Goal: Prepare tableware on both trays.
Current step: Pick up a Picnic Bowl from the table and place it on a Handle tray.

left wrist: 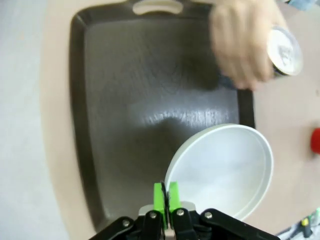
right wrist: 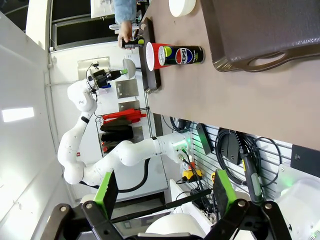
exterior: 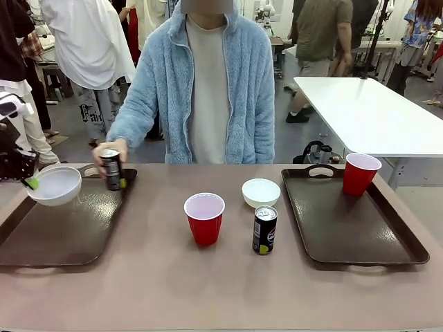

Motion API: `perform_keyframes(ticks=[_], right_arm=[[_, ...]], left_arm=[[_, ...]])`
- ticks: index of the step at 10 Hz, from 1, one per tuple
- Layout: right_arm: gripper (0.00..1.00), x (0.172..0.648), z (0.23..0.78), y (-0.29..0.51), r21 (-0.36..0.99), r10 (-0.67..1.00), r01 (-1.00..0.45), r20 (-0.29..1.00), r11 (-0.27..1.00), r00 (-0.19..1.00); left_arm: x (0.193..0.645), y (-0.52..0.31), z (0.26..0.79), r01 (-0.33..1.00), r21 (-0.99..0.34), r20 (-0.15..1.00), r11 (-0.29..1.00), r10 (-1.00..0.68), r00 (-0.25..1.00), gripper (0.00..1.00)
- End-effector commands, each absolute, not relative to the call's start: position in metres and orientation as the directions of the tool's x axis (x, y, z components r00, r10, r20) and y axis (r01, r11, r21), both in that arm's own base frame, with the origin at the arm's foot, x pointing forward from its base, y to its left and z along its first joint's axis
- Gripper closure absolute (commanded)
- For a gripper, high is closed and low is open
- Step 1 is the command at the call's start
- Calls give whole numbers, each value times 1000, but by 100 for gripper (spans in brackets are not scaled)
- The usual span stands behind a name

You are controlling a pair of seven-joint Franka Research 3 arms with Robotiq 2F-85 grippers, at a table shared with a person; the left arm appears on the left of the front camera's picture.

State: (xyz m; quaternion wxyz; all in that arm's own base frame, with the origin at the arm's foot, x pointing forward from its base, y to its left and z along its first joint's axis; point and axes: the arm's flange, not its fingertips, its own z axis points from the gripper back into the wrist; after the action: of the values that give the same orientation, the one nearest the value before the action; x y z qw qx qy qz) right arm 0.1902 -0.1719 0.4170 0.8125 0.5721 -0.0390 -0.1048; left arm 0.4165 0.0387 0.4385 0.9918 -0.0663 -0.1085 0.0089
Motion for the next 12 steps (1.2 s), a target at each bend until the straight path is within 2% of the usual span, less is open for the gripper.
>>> perform_keyframes(ticks=[1, 2, 3, 8, 11, 12], right_arm=[[0, 191, 418, -173, 944, -214, 110, -43, 311, 976], [0, 191, 418, -173, 944, -214, 110, -43, 311, 976], [0, 191, 418, -173, 944, -214, 110, -43, 311, 976], [0, 191, 418, -173, 944, -214, 110, -43, 311, 976], [0, 191, 418, -173, 944, -214, 110, -43, 311, 976], [0, 191, 418, -173, 944, -214, 110, -43, 311, 976]], left_arm=[[353, 41, 467, 30, 18, 114, 999, -32, 993, 100], [276, 43, 494, 157, 22, 32, 987, -157, 987, 100], [259, 46, 503, 176, 22, 3, 984, -176, 984, 100], [279, 45, 495, 117, -49, 49, 992, -115, 992, 100], [328, 39, 467, 54, -200, 224, 978, -8, 975, 100], [338, 35, 448, 41, -243, 211, 969, 12, 977, 100]])
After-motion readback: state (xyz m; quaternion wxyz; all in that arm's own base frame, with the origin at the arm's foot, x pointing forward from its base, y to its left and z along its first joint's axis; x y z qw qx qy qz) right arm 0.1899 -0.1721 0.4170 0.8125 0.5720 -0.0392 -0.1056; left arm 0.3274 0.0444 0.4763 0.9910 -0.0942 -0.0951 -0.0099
